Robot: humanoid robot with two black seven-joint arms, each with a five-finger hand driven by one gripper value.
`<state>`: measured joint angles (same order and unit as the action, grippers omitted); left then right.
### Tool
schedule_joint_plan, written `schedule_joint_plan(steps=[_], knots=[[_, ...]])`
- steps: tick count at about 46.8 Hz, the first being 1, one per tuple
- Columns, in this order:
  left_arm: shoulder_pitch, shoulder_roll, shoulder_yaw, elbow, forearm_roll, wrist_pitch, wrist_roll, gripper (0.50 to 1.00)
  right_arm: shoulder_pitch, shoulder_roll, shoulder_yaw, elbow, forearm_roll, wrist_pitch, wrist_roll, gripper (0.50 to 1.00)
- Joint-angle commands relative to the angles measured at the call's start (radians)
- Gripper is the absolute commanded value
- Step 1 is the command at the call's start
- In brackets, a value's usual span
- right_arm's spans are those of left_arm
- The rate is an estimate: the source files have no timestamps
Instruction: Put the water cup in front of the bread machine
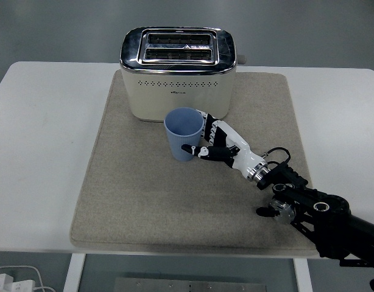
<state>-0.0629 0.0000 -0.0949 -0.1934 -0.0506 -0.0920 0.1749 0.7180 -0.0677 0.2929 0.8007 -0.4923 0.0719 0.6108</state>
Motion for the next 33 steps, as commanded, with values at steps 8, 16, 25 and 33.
schedule_joint_plan(steps=[8,16,25,33], knots=[[0.0,0.0,0.001,0.0,0.002,0.0,0.0,1.0,-0.002,-0.015,0.002,0.0,0.003,0.002,0.0,0.928],[0.0,0.0,0.001,0.0,0.0,0.0,0.0,1.0,-0.003,-0.03,0.002,0.002,0.005,0.003,0.0,0.928],[0.0,0.0,0.0,0.002,0.0,0.0,0.0,1.0,-0.003,-0.055,0.002,0.002,0.024,0.022,0.0,0.928],[0.0,0.0,0.001,0.003,0.0,0.0,0.0,1.0,-0.003,-0.084,0.003,0.002,0.034,0.036,0.0,0.928]])
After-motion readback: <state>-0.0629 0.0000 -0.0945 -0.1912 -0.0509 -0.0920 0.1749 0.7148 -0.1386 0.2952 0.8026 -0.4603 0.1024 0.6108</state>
